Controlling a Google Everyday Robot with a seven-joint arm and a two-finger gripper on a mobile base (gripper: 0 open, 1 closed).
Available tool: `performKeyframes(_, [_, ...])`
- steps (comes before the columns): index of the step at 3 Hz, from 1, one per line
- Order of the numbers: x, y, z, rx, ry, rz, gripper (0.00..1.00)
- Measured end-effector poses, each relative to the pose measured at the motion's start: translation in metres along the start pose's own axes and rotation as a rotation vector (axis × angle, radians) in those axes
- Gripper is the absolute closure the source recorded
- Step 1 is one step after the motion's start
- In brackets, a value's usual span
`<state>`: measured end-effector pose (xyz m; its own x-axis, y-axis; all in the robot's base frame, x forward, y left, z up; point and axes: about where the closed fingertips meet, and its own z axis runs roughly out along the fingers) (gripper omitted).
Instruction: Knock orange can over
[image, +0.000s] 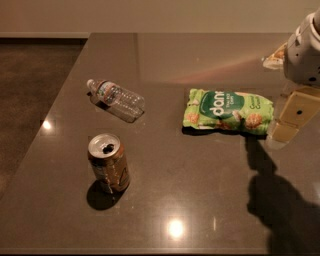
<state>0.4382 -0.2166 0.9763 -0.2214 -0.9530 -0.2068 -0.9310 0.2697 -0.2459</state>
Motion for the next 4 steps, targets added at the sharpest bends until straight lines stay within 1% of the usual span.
performKeyframes(1, [0.0,0.0,0.0,0.0,0.0,0.0,0.0])
performKeyframes(2, [-0.012,0.005,-0.002,-0.018,-0.048,-0.017,0.0])
performKeyframes(3, [-0.038,0.018,0.008,-0.055,-0.174,-0.035,0.0])
performKeyframes(4, [-0.081,0.036,0.016,-0.103,-0.35,-0.049,0.0])
